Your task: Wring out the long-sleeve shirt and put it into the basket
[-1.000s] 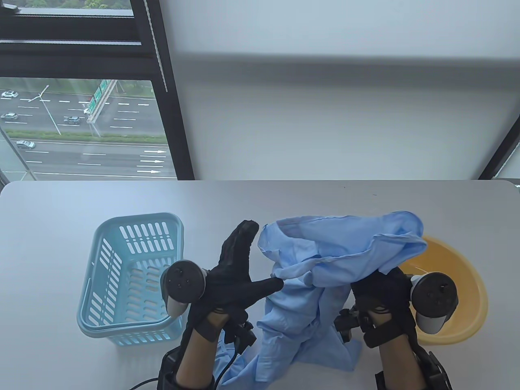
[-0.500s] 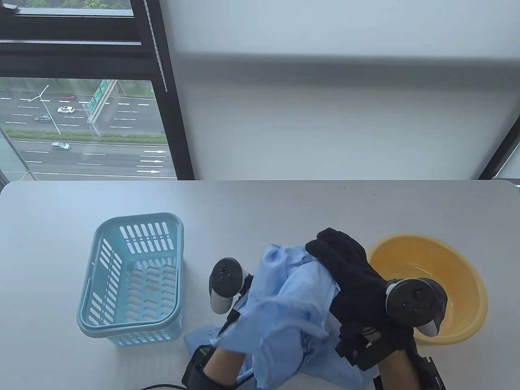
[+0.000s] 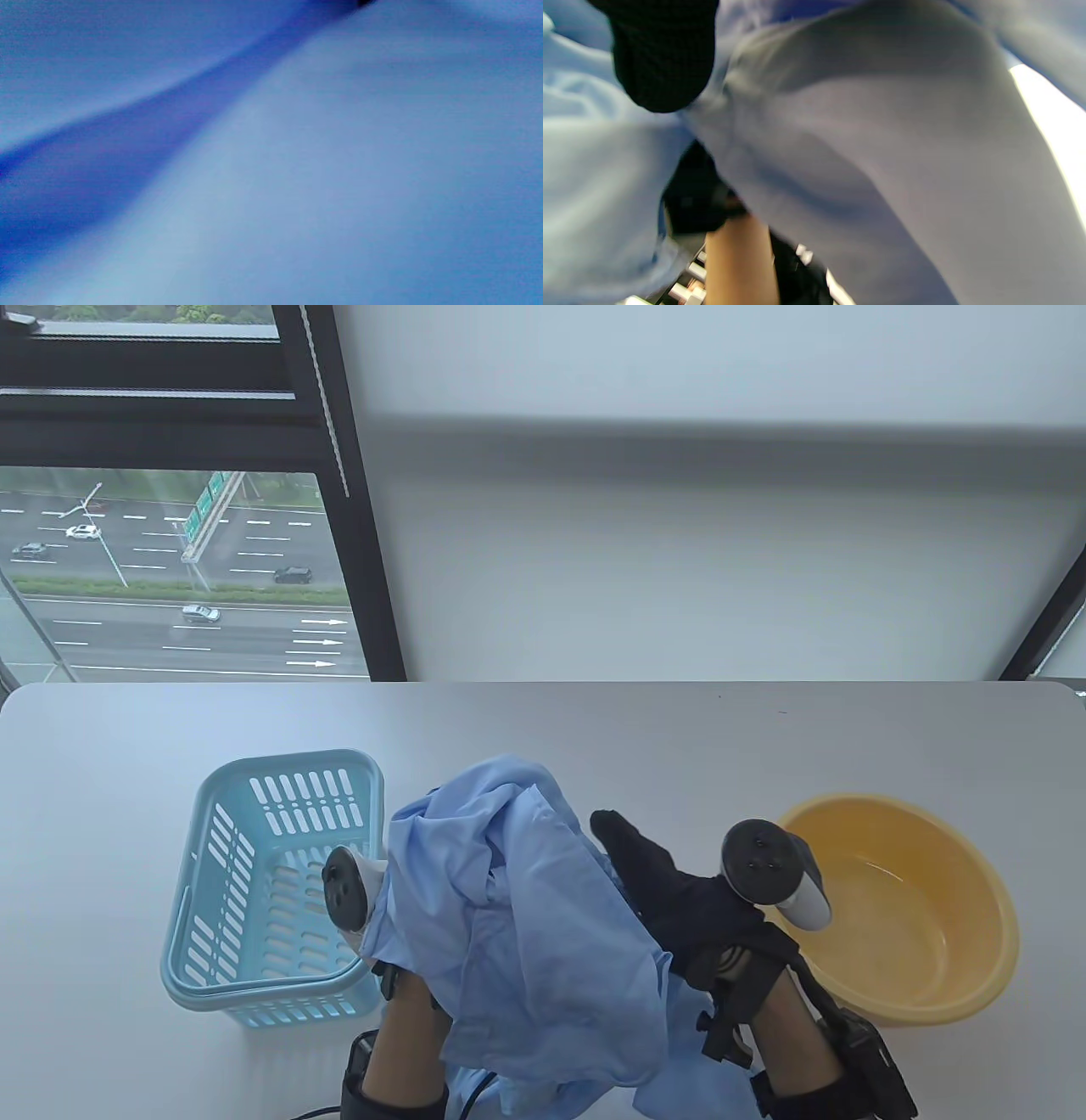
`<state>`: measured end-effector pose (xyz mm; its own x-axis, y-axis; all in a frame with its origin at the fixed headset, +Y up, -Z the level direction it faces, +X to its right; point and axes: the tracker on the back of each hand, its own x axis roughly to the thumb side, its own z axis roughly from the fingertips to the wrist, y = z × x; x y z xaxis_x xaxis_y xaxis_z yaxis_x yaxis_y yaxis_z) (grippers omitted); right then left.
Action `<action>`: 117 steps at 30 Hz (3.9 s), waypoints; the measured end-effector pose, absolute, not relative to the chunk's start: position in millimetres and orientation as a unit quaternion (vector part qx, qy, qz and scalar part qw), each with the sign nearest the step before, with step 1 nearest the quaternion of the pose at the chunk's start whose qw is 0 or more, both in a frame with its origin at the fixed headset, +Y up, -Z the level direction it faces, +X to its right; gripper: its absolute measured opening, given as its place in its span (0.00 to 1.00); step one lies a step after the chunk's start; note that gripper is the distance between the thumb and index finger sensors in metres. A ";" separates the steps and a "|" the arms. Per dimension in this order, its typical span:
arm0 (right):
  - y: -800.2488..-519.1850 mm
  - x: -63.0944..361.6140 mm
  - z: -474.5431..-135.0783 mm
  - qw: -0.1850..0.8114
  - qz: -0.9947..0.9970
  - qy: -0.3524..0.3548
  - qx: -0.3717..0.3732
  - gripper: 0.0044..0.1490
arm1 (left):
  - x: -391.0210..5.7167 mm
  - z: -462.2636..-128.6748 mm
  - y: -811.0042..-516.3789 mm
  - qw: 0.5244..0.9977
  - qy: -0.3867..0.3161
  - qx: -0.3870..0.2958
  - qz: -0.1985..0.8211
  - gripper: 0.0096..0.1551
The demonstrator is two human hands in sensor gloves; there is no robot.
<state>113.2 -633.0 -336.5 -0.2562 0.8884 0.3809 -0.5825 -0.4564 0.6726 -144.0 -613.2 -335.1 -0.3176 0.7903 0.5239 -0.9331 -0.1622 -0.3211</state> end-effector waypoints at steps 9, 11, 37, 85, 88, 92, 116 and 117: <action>-651.9 72.9 -329.1 0.418 0.795 0.221 0.381 0.82 | -143.6 -328.5 -604.6 0.588 -0.319 0.112 0.735 0.22; -651.3 69.8 -328.6 0.404 0.815 0.188 0.370 0.75 | -139.4 -326.1 -601.5 0.593 -0.334 0.106 0.725 0.22; -599.6 241.2 -337.8 0.554 0.802 -0.212 0.070 0.27 | -148.2 -330.2 -596.1 0.763 -0.349 0.035 0.542 0.28; -546.5 148.3 -264.4 0.498 0.764 -0.214 0.350 0.29 | -57.2 -308.8 -611.6 0.749 -0.369 0.164 0.525 0.57; -543.0 149.5 -262.0 0.466 0.775 -0.228 0.362 0.31 | -63.5 -307.7 -610.7 0.745 -0.347 0.208 0.531 0.46; -537.8 156.2 -257.3 0.389 0.810 -0.274 0.344 0.35 | -75.6 -305.8 -605.9 0.746 -0.318 0.250 0.529 0.41; -599.4 132.8 -324.5 0.495 0.767 0.063 0.403 0.91 | -135.0 -286.7 -573.3 0.699 -0.267 0.339 0.570 0.39; -606.0 121.5 -325.9 0.485 0.768 0.092 0.409 0.91 | -132.7 -287.1 -573.5 0.695 -0.277 0.330 0.576 0.39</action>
<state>121.5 -606.0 -325.9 -0.1962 0.8193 0.5388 -0.6697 -0.5133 0.5366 -132.7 -573.5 -287.1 0.1832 0.6163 0.7659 -0.9831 0.1188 0.1396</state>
